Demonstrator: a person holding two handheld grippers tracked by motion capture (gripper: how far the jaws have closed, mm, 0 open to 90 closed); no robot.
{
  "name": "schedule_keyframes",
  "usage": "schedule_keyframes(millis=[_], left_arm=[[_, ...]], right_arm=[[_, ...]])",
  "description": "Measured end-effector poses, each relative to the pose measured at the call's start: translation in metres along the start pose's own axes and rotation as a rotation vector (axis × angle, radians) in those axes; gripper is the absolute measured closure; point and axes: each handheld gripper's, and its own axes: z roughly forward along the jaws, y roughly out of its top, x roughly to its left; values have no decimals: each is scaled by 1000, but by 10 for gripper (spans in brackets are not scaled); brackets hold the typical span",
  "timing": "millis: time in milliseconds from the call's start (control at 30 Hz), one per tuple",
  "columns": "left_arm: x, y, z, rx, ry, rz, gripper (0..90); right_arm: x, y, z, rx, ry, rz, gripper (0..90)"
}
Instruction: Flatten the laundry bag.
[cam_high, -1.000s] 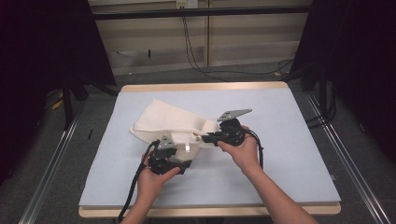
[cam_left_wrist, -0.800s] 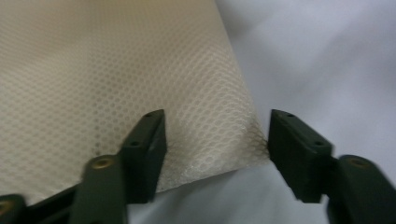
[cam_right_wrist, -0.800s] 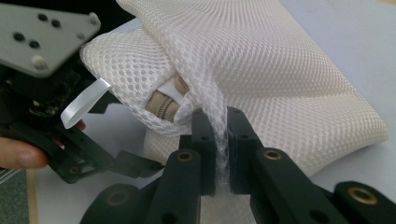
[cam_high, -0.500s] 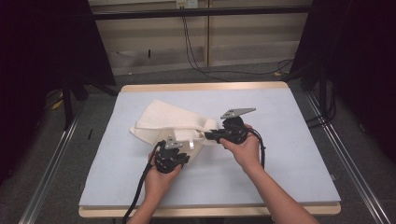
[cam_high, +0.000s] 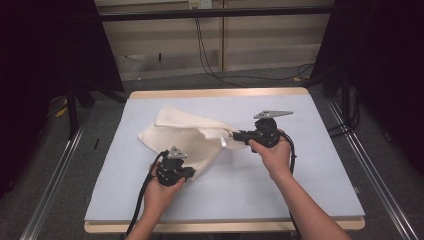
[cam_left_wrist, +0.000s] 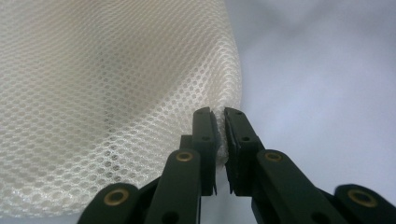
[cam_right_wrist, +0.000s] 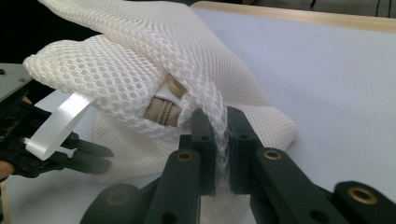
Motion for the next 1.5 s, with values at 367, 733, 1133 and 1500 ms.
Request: schedule_keyframes(millis=[367, 733, 1133, 1500], left_arm=[[11, -6, -9, 6, -2, -19, 845], [13, -6, -13, 23, -21, -25, 846], [14, -7, -12, 25, -26, -32, 845], [15, -6, -11, 22, -36, -34, 845]], right_arm=[[-24, -1, -13, -37, -60, 77, 836], [-47, -3, -21, -62, -112, 134, 831], [-54, 1, -20, -92, -173, 96, 713], [-68, 10, -25, -133, -238, 95, 510]])
